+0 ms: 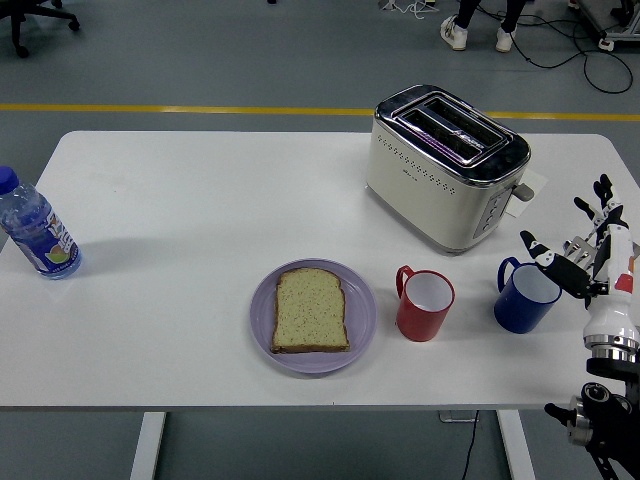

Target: Pick up the cup,pour liquid into bread,place the cup on the desk

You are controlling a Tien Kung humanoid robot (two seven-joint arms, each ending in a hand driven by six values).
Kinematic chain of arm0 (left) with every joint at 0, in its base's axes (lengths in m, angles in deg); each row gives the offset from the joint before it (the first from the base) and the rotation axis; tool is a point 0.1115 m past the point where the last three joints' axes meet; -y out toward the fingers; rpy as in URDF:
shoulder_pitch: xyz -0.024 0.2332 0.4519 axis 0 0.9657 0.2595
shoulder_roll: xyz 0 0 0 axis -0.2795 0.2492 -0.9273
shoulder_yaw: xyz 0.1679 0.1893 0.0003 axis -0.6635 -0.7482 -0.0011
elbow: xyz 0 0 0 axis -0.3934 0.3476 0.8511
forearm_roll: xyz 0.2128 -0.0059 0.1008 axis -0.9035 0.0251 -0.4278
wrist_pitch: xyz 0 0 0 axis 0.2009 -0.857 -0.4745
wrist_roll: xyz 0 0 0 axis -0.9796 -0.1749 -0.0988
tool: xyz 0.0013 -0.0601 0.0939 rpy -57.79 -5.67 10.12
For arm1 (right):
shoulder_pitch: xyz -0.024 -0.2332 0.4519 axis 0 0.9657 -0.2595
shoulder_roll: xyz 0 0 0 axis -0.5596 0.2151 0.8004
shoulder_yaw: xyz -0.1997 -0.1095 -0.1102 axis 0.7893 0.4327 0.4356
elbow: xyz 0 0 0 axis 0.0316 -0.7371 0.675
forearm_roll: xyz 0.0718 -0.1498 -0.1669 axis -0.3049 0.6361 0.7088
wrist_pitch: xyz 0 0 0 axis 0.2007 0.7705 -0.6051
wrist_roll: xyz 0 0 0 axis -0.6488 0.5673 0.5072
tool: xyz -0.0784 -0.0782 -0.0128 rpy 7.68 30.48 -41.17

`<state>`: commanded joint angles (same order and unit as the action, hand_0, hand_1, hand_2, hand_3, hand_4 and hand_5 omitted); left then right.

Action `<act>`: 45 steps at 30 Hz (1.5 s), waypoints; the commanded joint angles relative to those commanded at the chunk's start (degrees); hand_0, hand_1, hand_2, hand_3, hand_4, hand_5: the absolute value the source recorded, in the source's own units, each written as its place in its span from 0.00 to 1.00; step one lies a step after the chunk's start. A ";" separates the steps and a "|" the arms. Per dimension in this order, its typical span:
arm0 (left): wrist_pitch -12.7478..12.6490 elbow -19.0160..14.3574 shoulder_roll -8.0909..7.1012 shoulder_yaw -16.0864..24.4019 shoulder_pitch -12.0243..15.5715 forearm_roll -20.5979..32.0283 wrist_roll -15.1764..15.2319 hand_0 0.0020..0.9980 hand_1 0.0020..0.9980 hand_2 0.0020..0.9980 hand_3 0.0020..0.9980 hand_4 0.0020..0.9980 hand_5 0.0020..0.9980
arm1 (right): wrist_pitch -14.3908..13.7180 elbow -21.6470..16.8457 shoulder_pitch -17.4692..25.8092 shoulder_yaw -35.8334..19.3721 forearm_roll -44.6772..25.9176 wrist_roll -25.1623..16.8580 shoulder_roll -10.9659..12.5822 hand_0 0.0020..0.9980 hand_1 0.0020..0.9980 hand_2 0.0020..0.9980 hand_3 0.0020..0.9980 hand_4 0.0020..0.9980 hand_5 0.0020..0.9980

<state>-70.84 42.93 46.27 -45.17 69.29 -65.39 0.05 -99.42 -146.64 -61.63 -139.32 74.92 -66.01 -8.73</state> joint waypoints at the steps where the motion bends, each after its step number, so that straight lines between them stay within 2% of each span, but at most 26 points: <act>1: 0.00 0.01 0.00 0.06 -0.04 0.02 -0.01 0.64 0.65 0.66 0.55 0.32 0.84 | 1.72 -0.77 -0.10 -0.73 -2.47 -0.06 0.20 0.88 0.76 0.88 0.90 0.85 0.18; 2: 0.00 -0.01 -0.01 0.15 -0.10 -0.01 -0.01 0.64 0.65 0.66 0.55 0.32 0.84 | 3.74 -1.38 -0.17 -1.34 -5.07 -0.39 0.33 0.80 0.69 0.75 0.74 0.73 0.26; 4: 0.00 -0.02 -0.03 0.41 -0.23 -0.12 0.00 0.64 0.65 0.66 0.55 0.32 0.84 | 7.29 -2.33 -0.19 -2.53 -9.92 -1.40 0.43 0.80 0.69 0.75 0.74 0.73 0.26; 6: 0.00 -0.01 -0.03 0.56 -0.32 -0.12 0.00 0.64 0.65 0.66 0.55 0.32 0.84 | 9.32 -2.89 -0.10 -3.61 -14.39 -1.24 0.29 0.80 0.69 0.75 0.74 0.73 0.26; 7: 0.00 -0.01 -0.02 0.64 -0.37 -0.11 0.00 0.64 0.65 0.66 0.55 0.32 0.84 | 11.71 -3.20 -0.04 -4.61 -16.99 -1.01 0.19 0.80 0.69 0.75 0.74 0.73 0.26; 8: 0.00 -0.01 -0.02 0.68 -0.40 -0.12 0.00 0.64 0.65 0.66 0.55 0.32 0.84 | 13.14 -3.31 0.00 -5.09 -19.23 -0.74 0.14 0.73 0.64 0.68 0.64 0.63 0.27; 11: 0.00 -0.01 -0.03 0.93 -0.59 -0.19 0.00 0.64 0.65 0.66 0.55 0.32 0.84 | 19.24 -3.33 0.28 -8.20 -26.30 2.62 -0.09 0.73 0.64 0.68 0.64 0.63 0.27; 13: 0.00 -0.01 -0.03 0.94 -0.62 -0.21 0.00 0.64 0.65 0.66 0.55 0.32 0.84 | 21.33 -3.26 0.33 -8.81 -31.14 3.54 -0.14 0.73 0.64 0.68 0.64 0.63 0.27; 16: -0.01 -0.01 -0.02 0.99 -0.74 -0.28 0.01 0.64 0.65 0.66 0.55 0.32 0.84 | 26.34 -2.38 0.67 -12.01 -38.59 8.89 -0.56 0.71 0.63 0.66 0.63 0.60 0.28; 22: -0.01 -0.02 0.00 1.01 -0.84 -0.36 0.01 0.64 0.65 0.66 0.55 0.32 0.84 | 31.10 -0.44 0.98 -15.76 -52.75 16.95 -1.16 0.72 0.63 0.66 0.62 0.59 0.29; 26: 0.01 -0.04 0.00 0.97 -0.88 -0.39 0.00 0.64 0.65 0.66 0.55 0.32 0.84 | 32.39 0.41 1.17 -17.12 -55.13 19.87 -1.30 0.70 0.62 0.66 0.62 0.59 0.29; 31: 0.02 -0.02 -0.05 1.10 -0.91 -0.48 0.00 0.64 0.65 0.66 0.55 0.32 0.84 | 31.53 1.84 1.28 -18.80 -54.88 23.00 -1.50 0.70 0.62 0.66 0.62 0.59 0.29; 45: 0.02 -0.01 0.00 1.25 -0.97 -0.65 0.01 0.64 0.65 0.66 0.55 0.32 0.84 | 30.74 3.15 1.15 -18.59 -55.71 23.43 -1.84 0.69 0.60 0.65 0.62 0.59 0.27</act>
<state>-70.82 42.92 46.27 -43.92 68.32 -66.04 0.06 -68.68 -143.49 -60.49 -157.90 19.22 -42.58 -10.57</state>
